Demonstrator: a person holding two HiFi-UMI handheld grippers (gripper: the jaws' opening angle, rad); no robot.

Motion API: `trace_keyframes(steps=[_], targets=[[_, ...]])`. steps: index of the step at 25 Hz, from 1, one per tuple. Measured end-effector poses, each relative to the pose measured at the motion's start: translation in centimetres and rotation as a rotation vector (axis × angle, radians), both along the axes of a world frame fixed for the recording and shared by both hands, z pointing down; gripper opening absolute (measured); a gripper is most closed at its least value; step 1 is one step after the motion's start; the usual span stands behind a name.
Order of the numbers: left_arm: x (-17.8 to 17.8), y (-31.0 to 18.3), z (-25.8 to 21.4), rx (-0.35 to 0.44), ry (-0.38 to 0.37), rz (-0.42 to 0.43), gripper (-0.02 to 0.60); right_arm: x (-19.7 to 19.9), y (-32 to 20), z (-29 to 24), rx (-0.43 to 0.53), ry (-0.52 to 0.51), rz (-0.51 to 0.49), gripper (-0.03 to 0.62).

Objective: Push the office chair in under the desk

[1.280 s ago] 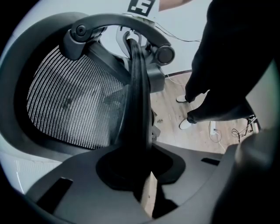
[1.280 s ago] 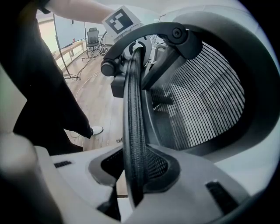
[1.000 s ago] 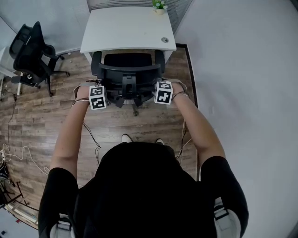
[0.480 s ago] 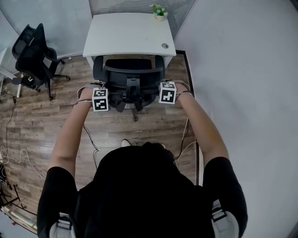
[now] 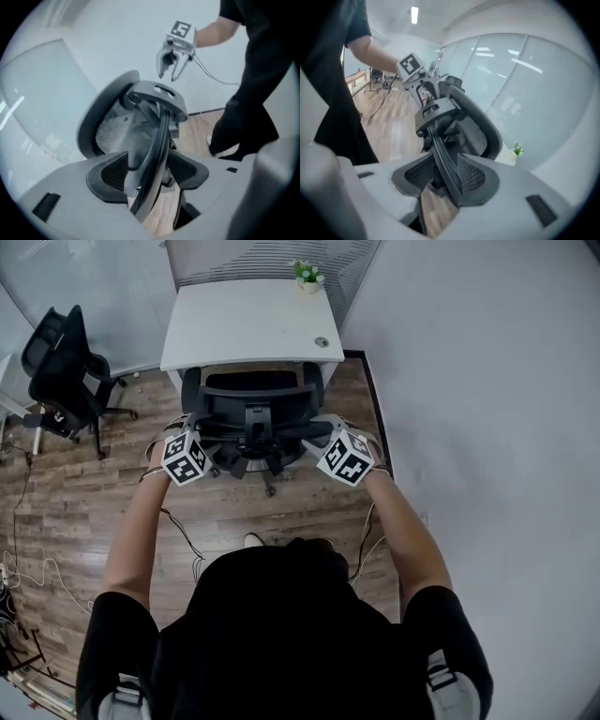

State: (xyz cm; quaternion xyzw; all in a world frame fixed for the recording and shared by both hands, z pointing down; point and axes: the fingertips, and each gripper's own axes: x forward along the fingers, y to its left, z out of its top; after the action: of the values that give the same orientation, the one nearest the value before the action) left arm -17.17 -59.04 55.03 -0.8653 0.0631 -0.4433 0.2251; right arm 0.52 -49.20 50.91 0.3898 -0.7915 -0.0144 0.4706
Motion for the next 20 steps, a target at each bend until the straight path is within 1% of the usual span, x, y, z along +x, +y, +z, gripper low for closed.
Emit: trace_keyframes(steps=[2, 5, 8, 10, 11, 13, 15, 18, 20], targets=[[0.6, 1.0, -2.5, -0.013, 0.151, -0.053, 0.264, -1.4, 0.8, -1.9, 0.085, -0.142, 0.031, 0.161], [1.4, 3.4, -6.2, -0.081, 0.384, -0.106, 0.245, -3.9, 2.2, -4.7, 0.226, -0.356, 0.048, 0.160], [2.1, 6.4, -10.2, -0.170, 0.623, -0.131, 0.206, -6.2, 3.3, -7.1, 0.329, -0.469, 0.070, 0.154], [2.5, 8.2, -11.9, -0.214, 0.745, -0.131, 0.183, -7.3, 3.9, -8.7, 0.372, -0.551, 0.087, 0.140], [2.5, 9.0, -12.4, -0.223, 0.786, -0.129, 0.178, -7.8, 4.2, -9.4, 0.386, -0.601, 0.097, 0.136], [2.4, 10.1, -13.1, -0.223, 0.842, -0.136, 0.166, -8.2, 4.7, -10.7, 0.405, -0.693, 0.121, 0.130], [2.1, 10.8, -13.8, -0.223, 0.884, -0.153, 0.144, -8.2, 5.0, -11.8, 0.415, -0.747, 0.145, 0.123], [1.8, 11.5, -14.4, -0.233, 0.929, -0.160, 0.084, -8.0, 5.2, -12.5, 0.433, -0.764, 0.168, 0.103], [1.8, 11.8, -14.9, -0.244, 0.951, -0.158, 0.049, -7.9, 5.2, -12.6, 0.445, -0.762, 0.169, 0.068]])
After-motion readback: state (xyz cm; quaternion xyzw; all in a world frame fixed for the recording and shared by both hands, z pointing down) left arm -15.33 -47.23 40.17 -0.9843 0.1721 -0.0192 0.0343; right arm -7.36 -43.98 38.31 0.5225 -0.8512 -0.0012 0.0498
